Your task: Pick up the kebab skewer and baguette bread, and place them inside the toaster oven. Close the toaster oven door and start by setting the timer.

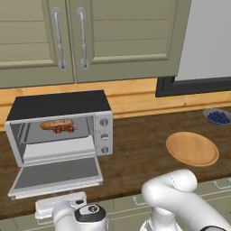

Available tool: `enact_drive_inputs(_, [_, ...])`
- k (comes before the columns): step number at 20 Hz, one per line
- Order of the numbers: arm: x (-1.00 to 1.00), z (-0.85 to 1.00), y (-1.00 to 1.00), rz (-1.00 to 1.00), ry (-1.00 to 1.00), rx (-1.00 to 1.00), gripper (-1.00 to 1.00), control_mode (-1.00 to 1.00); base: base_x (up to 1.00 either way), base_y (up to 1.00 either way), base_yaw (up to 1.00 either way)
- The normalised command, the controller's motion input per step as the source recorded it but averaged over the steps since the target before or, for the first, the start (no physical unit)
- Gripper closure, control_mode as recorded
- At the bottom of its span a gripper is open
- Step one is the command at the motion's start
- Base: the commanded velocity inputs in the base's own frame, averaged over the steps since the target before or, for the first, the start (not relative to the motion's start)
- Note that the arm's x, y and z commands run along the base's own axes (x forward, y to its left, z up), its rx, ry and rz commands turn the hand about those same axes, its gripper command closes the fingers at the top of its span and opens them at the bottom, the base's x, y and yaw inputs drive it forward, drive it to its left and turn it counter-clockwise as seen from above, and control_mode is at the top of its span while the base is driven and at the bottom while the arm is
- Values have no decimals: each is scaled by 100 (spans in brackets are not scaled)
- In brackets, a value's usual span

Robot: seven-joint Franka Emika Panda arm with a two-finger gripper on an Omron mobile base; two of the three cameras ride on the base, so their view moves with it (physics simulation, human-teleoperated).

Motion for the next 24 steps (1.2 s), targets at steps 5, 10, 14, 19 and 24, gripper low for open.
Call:
enact_drive_inputs(5, [33, 46, 0, 0, -7, 3, -100, -100, 0, 0, 0])
enact_drive_inputs(10, [35, 43, 0, 0, -7, 4, -100, -100, 0, 0, 0])
enact_drive_inputs(14, [42, 34, 0, 0, -4, 3, -100, -100, 0, 0, 0])
enact_drive_inputs(19, [42, 27, 0, 0, -4, 2, -100, -100, 0, 0, 0])
enact_drive_inputs(24, [43, 21, 0, 0, -2, 1, -100, -100, 0, 0, 0])
